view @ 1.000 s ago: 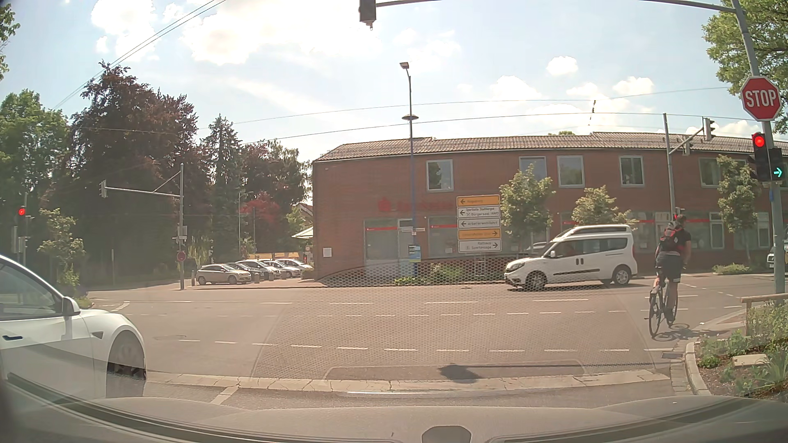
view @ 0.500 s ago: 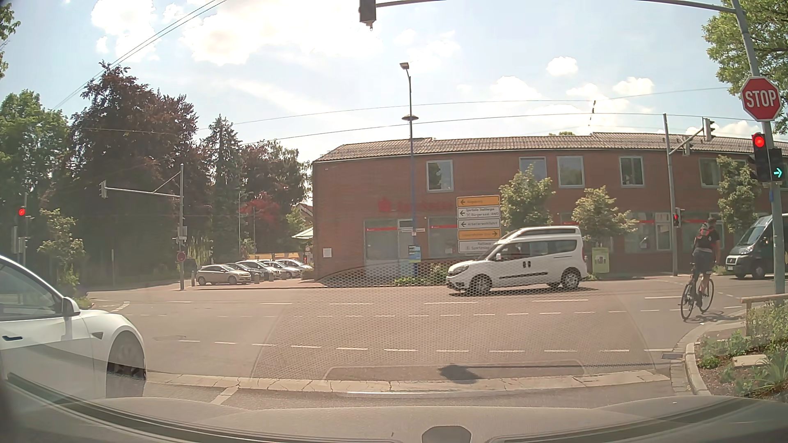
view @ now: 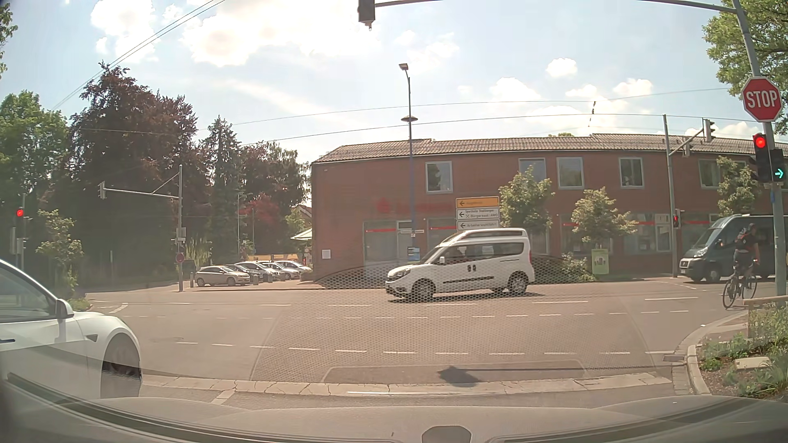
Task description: Follow the waypoints while adhering to traffic rules and regulations
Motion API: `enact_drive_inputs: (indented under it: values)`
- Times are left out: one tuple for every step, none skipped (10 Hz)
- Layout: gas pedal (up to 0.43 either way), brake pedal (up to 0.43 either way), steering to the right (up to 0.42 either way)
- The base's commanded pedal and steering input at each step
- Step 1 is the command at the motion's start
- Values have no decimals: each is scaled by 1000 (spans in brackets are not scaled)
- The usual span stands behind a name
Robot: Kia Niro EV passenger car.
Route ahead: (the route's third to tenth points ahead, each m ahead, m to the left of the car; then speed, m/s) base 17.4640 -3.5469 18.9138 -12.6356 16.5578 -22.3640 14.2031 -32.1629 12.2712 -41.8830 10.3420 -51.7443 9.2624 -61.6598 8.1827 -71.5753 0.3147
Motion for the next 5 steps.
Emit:
enact_drive_inputs:
  values:
    - [169, 0, 66]
    - [220, 0, 61]
    - [240, 0, 60]
    - [240, 0, 58]
    - [240, 0, 57]
